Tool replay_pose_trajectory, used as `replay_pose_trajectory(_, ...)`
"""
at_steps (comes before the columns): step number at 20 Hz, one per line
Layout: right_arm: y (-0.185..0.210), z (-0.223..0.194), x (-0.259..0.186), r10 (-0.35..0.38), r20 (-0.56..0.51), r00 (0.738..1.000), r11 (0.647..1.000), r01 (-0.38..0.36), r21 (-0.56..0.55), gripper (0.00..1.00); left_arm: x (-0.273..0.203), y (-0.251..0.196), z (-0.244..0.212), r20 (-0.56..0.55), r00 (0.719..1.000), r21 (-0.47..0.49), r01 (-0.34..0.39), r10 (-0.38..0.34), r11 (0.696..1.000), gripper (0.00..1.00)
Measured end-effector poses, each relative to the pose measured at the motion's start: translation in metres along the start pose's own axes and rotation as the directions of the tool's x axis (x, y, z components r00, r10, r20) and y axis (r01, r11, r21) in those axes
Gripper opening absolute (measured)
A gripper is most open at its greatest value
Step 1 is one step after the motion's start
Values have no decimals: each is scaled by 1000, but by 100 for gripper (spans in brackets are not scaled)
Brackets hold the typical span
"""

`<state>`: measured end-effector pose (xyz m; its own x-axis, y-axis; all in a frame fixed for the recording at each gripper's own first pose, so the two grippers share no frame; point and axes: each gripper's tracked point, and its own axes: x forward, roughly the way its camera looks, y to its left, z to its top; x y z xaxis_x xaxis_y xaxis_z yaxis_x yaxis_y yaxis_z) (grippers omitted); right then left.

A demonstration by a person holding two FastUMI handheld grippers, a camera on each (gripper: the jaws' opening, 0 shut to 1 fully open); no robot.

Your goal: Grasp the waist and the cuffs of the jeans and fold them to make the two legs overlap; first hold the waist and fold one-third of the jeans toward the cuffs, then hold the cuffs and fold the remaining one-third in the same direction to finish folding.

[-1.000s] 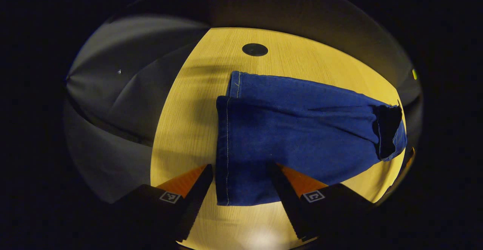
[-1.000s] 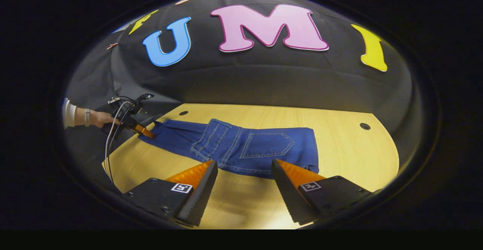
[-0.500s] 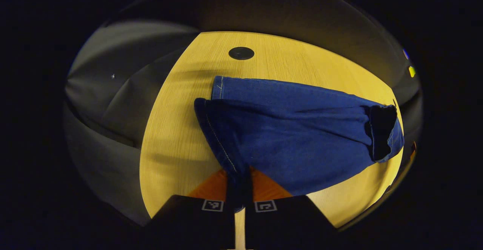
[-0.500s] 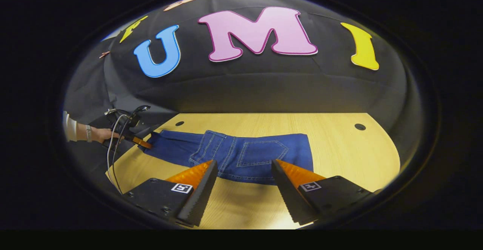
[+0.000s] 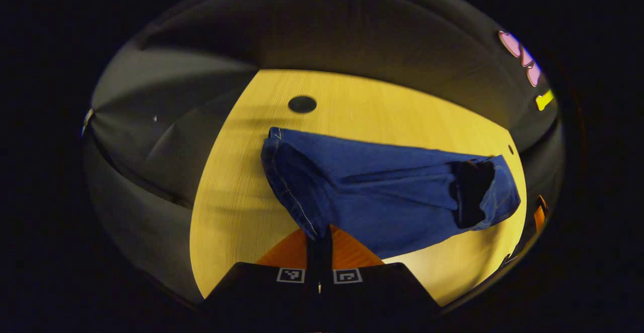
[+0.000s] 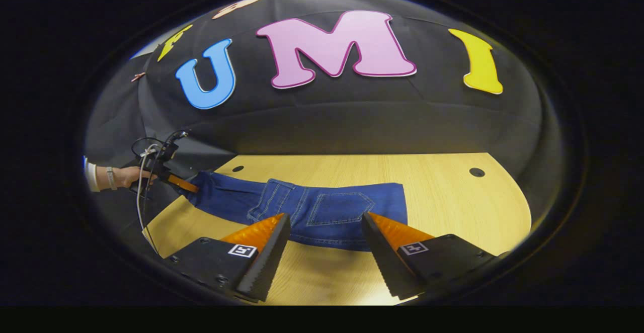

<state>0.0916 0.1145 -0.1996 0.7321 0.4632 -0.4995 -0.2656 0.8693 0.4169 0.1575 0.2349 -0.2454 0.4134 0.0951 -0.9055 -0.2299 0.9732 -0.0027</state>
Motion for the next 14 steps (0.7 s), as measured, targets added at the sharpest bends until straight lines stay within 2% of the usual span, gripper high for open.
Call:
replay_pose_trajectory(1, -3, 4, 1, 7, 5, 1000, 1000, -7, 5, 87, -13, -15, 9, 24, 999, 18, 23, -23, 1000, 11)
replay_pose_trajectory(2, -6, 6, 0, 14, 11, 1000, 1000, -14, 9, 87, -25, -33, 20, 48, 998, 40, 47, -49, 998, 6)
replay_pose_trajectory(6, -27, 18, -3, 32, 25, 999, 999, -33, 13, 87, -71, -133, 58, 143, 973, 97, 166, -179, 981, 6)
replay_pose_trajectory(8, -41, 24, -5, 37, 35, 999, 999, -38, 9, 87, -90, -187, 77, 179, 957, 169, 199, -228, 965, 6)
replay_pose_trajectory(12, -72, 40, -17, 44, 69, 997, 999, -43, -8, 87, -105, -302, 76, 195, 908, 329, 296, -371, 897, 6)
replay_pose_trajectory(14, -88, 49, -26, 43, 90, 995, 999, -40, -29, 87, -82, -351, 63, 144, 899, 343, 347, -414, 873, 6)
